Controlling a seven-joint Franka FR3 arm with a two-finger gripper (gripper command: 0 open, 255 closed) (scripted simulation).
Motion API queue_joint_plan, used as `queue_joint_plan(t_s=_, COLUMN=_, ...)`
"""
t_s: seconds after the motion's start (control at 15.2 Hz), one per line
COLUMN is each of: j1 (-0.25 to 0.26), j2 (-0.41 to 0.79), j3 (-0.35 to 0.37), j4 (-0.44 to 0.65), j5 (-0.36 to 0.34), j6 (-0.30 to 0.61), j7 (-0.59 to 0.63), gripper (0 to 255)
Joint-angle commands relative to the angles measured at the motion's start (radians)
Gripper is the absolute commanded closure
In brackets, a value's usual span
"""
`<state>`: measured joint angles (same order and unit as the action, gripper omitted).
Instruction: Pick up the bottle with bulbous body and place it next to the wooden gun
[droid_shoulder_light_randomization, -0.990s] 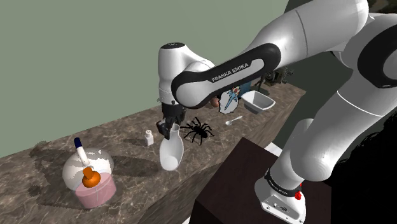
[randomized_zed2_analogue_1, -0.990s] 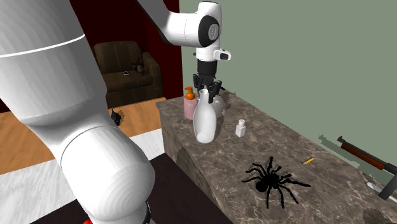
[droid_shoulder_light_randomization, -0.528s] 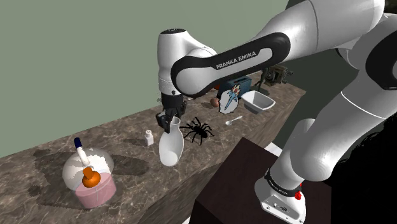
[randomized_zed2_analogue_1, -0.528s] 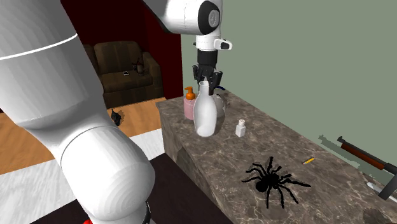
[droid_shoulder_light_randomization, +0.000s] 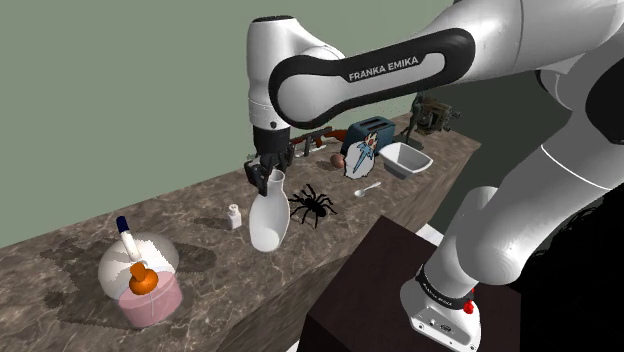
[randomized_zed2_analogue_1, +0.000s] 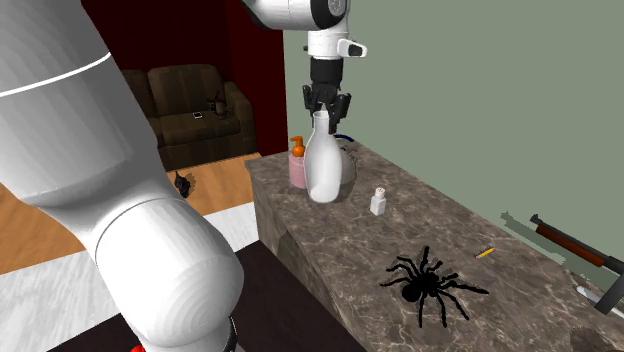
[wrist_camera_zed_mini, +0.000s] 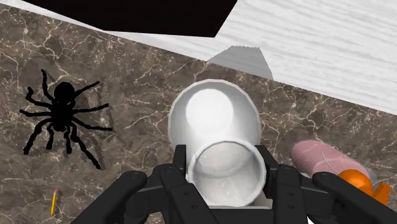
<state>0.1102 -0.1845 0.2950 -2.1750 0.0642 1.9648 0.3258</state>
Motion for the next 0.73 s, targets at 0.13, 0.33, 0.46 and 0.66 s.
queue_joint_plan(t_s=0.13, j1=0.000, j2=-0.015, j3=-0.003, j4=0.039, j5=0.002, j6=-0.053, j7=-0.002, gripper=255)
queue_joint_plan(t_s=0.33, j1=-0.001, j2=-0.022, j3=-0.005, j4=0.072, j5=0.003, j6=-0.094, j7=-0.002, gripper=255)
queue_joint_plan(t_s=0.46, j1=-0.001, j2=-0.026, j3=-0.006, j4=0.096, j5=0.003, j6=-0.121, j7=-0.003, gripper=255)
queue_joint_plan(t_s=0.66, j1=-0.002, j2=-0.029, j3=-0.008, j4=0.132, j5=0.003, j6=-0.161, j7=-0.003, gripper=255)
